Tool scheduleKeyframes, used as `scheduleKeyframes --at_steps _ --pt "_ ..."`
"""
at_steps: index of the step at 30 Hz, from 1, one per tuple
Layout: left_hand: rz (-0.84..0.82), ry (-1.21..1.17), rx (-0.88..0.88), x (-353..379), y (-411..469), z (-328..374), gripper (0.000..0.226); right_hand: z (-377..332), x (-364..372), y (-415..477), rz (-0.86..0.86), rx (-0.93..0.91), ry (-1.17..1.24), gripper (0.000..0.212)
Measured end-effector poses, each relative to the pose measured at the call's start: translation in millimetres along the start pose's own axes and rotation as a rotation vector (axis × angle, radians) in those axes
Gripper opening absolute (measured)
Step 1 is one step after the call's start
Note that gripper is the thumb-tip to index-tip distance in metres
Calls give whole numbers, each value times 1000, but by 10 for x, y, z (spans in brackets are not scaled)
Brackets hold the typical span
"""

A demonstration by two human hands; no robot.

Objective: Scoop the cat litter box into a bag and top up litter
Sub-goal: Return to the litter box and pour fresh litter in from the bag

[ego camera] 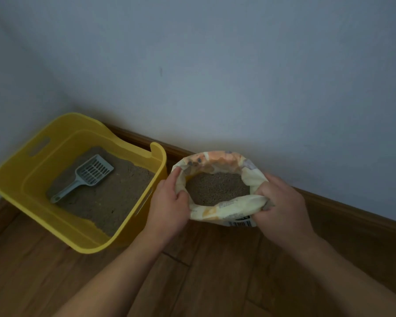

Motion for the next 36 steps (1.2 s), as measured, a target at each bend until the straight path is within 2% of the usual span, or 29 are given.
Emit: scheduleKeyframes --at_steps 9,14,16,18,20,22,27,36 --pt "39 111 158 -733 -94 390 61 -551 -444 512 119 -127 -42 14" --pt "14 168 212 -1263 -93 441 59 -976 -580 904 173 -206 -28 17" --pt "-4 177 220 -1457 -108 412 55 -1151 -565 1051 157 -235 -34 18" --pt "-17 138 244 -1613 -126 360 41 -1306 -518 1190 125 -247 -39 20" --pt "-34 52 217 -1717 -131 298 37 -1427 -467 1307 98 -214 -50 25" --pt "-54 -28 164 -1773 -139 230 43 -1534 -425 1399 85 -199 -64 28" --pt "-70 -144 91 -1835 -127 130 53 -1742 -390 1577 56 -255 -85 29" --pt "-18 -268 -30 -1923 -31 84 51 -1969 -369 1820 30 -332 -116 26"
Point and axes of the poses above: each hand's wrist, its own y-axis towards the middle knuckle, its own x-axis out of the palm, z = x × y, the point moved 2 cm from there along y, towards the middle knuckle, and after that the axes turned 5 degrees about -x, right-handed, at the moved point
